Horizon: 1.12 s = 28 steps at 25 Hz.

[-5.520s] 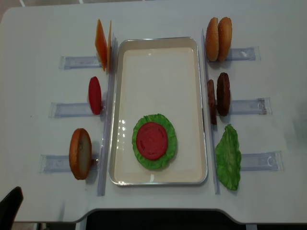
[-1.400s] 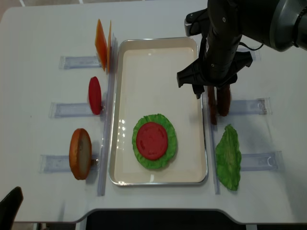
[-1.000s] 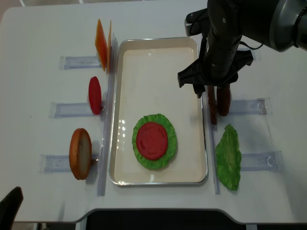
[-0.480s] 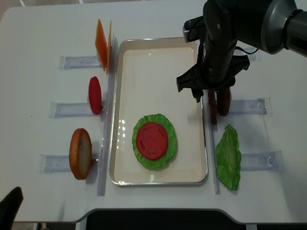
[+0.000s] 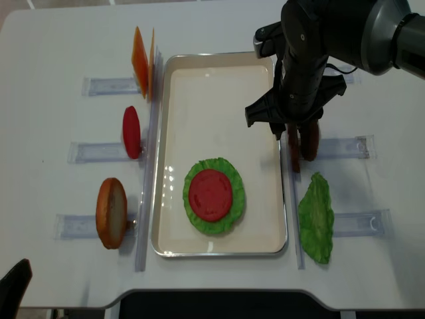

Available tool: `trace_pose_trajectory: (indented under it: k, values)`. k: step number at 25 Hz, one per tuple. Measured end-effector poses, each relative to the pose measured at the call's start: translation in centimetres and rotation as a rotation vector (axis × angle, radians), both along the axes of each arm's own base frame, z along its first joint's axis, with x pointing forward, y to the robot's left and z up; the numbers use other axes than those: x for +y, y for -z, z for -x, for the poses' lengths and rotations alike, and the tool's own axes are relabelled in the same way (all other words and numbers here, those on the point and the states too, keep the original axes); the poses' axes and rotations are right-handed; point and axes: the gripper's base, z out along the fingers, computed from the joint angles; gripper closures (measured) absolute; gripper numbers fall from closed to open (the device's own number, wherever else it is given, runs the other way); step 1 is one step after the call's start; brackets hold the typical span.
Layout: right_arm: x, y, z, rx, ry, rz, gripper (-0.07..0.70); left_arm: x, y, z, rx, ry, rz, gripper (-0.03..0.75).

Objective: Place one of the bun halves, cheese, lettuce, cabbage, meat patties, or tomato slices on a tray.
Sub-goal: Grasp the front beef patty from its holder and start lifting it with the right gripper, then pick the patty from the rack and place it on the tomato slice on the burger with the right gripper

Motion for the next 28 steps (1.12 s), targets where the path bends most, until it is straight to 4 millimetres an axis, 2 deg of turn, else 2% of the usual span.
trace_pose_trajectory:
  k: [6, 14, 28]
  values:
    - [-0.01, 0.62, -0.1, 0.017, -0.002, 0.021, 0.346, 0.0, 0.0, 0.0, 0.0, 0.0, 0.0, 0.181]
    - [-0.47, 0.59, -0.22, 0.004, -0.022, 0.074, 0.513, 0.0, 0.0, 0.0, 0.0, 0.0, 0.0, 0.181]
    - [-0.68, 0.6, -0.01, 0.026, -0.01, 0.096, 0.517, 0.0, 0.0, 0.0, 0.0, 0.0, 0.0, 0.181]
